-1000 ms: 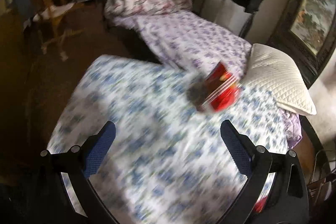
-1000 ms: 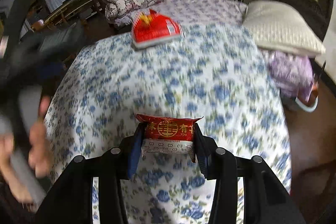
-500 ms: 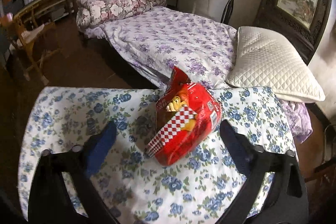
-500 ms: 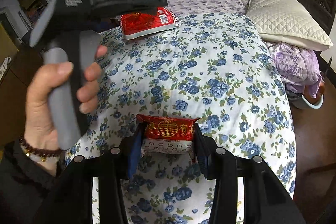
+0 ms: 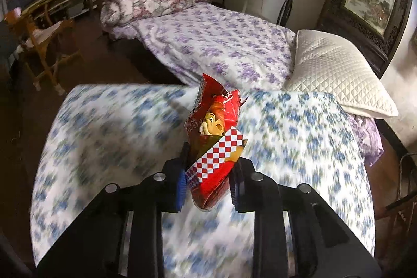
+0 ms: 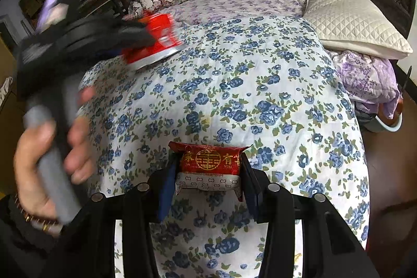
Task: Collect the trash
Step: 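Grasp the small red packet with the right tool while the left tool grasps the red snack bag, then carry the red packet and red snack bag with both tools over the wastebasket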
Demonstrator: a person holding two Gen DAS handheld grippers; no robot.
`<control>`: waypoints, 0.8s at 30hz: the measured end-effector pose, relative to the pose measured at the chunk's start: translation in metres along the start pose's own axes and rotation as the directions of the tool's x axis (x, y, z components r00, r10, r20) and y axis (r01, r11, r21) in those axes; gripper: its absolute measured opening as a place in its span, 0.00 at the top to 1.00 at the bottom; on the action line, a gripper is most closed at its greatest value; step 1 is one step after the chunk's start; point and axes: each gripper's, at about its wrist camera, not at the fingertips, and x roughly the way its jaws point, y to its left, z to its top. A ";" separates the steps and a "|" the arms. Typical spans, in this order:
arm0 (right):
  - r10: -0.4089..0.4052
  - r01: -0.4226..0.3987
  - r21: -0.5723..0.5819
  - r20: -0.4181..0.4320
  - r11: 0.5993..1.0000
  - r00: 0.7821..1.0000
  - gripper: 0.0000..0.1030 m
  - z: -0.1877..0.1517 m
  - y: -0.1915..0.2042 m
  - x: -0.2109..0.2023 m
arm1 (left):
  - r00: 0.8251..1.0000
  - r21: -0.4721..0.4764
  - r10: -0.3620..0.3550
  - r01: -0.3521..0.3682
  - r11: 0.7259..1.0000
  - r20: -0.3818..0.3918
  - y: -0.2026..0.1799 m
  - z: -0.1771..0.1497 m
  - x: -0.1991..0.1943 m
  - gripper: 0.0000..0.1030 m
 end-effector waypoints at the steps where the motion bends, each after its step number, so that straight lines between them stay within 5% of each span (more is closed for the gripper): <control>1: -0.004 0.004 0.007 0.005 1.000 1.000 0.56 0.000 0.000 -0.002 | 1.000 -0.013 0.000 -0.001 1.000 -0.006 0.005 -0.005 -0.006 0.73; 7: 0.015 -0.015 0.000 0.057 1.000 0.998 0.56 -0.008 0.010 -0.026 | 1.000 -0.104 -0.014 0.014 0.994 -0.003 0.026 -0.049 -0.071 0.73; 18: 0.069 -0.079 0.053 0.173 0.995 0.983 0.56 -0.042 0.005 -0.084 | 0.997 -0.056 -0.018 0.022 0.998 0.075 0.016 -0.126 -0.199 0.73; 24: 0.097 -0.126 0.091 0.266 0.988 0.959 0.56 -0.067 -0.005 -0.134 | 0.992 -0.014 -0.054 0.056 0.998 0.113 -0.004 -0.138 -0.239 0.73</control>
